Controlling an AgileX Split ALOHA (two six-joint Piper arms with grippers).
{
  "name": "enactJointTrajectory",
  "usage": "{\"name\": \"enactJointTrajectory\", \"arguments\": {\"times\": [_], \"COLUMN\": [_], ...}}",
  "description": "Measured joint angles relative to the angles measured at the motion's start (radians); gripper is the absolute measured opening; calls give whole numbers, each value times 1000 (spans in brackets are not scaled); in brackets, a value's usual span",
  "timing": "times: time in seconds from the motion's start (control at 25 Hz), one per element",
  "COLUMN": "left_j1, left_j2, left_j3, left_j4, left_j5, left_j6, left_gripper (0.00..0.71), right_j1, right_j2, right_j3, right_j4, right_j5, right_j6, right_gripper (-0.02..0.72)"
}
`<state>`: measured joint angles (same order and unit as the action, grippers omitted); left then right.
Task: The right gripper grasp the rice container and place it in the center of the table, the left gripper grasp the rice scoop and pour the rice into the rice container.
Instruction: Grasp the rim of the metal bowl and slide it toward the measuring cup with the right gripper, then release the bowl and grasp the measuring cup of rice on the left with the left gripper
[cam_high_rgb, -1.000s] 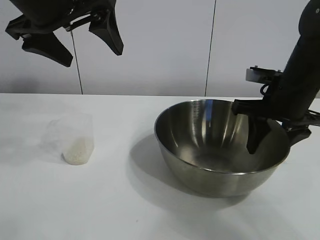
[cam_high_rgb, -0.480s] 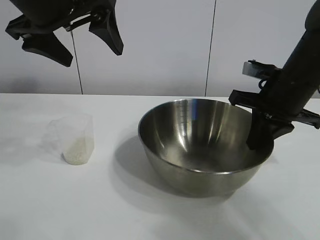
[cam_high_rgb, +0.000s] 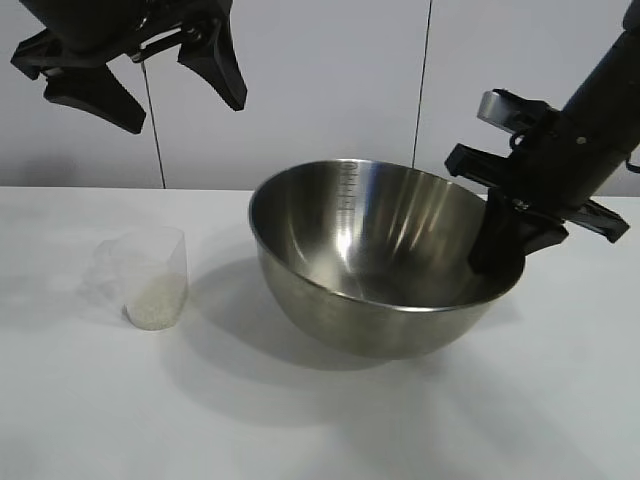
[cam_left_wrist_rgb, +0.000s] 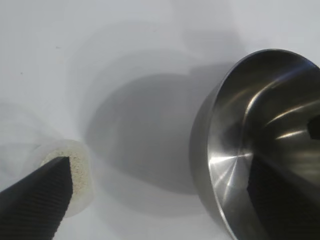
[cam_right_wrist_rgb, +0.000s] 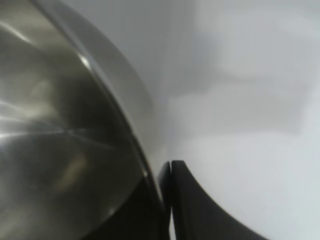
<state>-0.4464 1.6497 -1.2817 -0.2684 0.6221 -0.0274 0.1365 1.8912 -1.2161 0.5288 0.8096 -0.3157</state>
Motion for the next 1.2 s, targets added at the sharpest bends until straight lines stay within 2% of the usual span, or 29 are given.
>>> {"name": "enactJointTrajectory", "arguments": {"times": [0.24, 0.44, 0.52, 0.56, 0.64, 0.72, 0.8, 0.88, 1.08, 1.2], "left_j1": [0, 0, 0, 0, 0, 0, 0, 0, 0, 0], "left_j2": [0, 0, 0, 0, 0, 0, 0, 0, 0, 0], "left_j3": [0, 0, 0, 0, 0, 0, 0, 0, 0, 0], "left_j4": [0, 0, 0, 0, 0, 0, 0, 0, 0, 0], "left_j5": [0, 1, 1, 1, 1, 1, 1, 1, 1, 1], "left_j6": [0, 0, 0, 0, 0, 0, 0, 0, 0, 0], "left_gripper": [687, 687, 687, 687, 687, 687, 687, 687, 687, 687], "right_j1": [95, 109, 109, 109, 109, 109, 109, 100, 30, -22], "right_j2": [66, 100, 100, 100, 100, 99, 92, 76, 21, -23], "right_j3": [0, 0, -5, -13, -31, -48, -63, -81, -169, -216], "right_j4": [7, 17, 19, 19, 18, 11, 6, -6, -100, -126], "right_j5": [-69, -98, -96, -91, -71, -54, -26, 6, 130, 208], "right_j6": [76, 104, 106, 106, 106, 106, 113, 123, 157, 159], "right_gripper": [11, 15, 51, 94, 213, 370, 456, 484, 486, 486]}}
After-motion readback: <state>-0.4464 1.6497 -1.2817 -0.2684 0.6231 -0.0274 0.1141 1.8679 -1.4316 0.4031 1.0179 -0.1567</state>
